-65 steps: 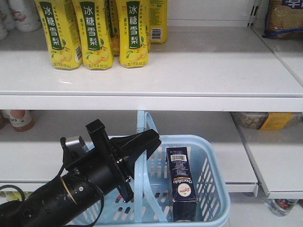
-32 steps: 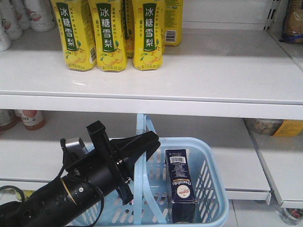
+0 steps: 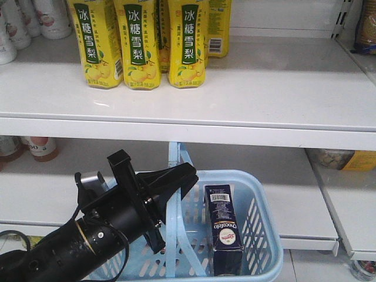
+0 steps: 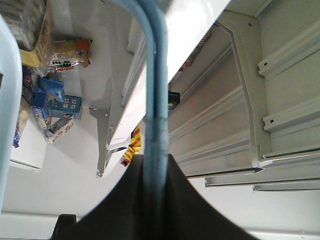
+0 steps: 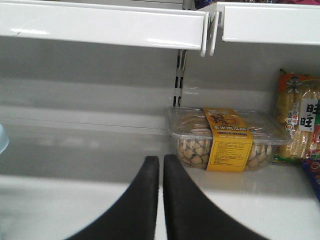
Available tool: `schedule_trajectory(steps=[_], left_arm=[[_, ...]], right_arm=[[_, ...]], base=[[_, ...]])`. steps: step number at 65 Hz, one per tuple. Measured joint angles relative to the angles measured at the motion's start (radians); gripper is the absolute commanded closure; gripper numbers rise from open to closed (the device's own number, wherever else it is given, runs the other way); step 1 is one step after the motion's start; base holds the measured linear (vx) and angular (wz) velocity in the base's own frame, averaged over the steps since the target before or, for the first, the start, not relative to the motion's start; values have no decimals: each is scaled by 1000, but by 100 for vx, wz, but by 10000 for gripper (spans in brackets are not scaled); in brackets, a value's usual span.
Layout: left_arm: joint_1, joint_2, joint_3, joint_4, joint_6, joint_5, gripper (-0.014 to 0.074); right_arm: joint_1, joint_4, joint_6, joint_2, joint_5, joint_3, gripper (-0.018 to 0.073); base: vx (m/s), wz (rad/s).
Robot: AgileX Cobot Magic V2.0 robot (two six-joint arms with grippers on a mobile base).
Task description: Left arm holds basket, right arm returns cookies
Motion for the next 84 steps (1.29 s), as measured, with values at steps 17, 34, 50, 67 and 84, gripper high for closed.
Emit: schedule_trajectory(steps=[17,34,50,67,84], left_arm=[[0,0,0,-1,0,0,599],[0,0,0,-1,0,0,599],[0,0,0,-1,0,0,599],[0,0,0,-1,0,0,599],[0,0,0,-1,0,0,599]], right_arm=[[0,0,0,0,0,0,566],[0,0,0,0,0,0,566],[0,0,0,0,0,0,566],[0,0,0,0,0,0,566],[0,0,0,0,0,0,566]], base=[[0,0],[0,0],[0,0],[0,0],[0,0]])
